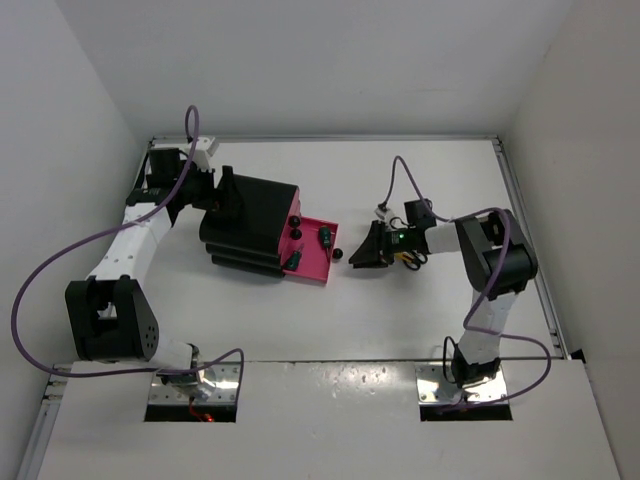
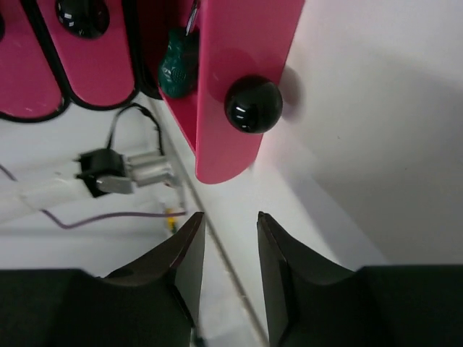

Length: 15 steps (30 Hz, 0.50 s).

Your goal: Sort the tools into containers

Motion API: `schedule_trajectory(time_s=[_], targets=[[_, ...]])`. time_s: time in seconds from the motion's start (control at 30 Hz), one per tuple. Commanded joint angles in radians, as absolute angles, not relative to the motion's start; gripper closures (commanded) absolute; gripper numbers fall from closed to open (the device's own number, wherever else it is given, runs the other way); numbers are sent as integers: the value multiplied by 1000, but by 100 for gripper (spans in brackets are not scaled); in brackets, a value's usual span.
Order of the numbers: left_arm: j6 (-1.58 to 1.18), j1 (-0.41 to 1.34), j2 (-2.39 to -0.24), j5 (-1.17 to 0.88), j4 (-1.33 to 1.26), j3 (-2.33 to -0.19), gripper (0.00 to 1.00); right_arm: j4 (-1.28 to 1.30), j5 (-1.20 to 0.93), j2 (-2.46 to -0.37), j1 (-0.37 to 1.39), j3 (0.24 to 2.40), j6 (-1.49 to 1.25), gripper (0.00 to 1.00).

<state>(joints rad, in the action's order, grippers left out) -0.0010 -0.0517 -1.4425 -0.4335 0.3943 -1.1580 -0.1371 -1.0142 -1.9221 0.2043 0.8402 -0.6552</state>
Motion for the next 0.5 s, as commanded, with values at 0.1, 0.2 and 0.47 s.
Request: schedule_trajectory(time_s=[0.1, 0.2, 0.47], targets=[[67, -38, -1491, -341, 569, -1109, 0, -455, -1112, -1997, 198, 813, -1020, 58], [58, -38, -1491, -341, 569, -1109, 0, -511, -1088, -2023, 198, 813, -1043, 53], [58, -38, -1500, -331, 569, -1100, 0, -557, -1026, -2082, 198, 844, -1075, 52]])
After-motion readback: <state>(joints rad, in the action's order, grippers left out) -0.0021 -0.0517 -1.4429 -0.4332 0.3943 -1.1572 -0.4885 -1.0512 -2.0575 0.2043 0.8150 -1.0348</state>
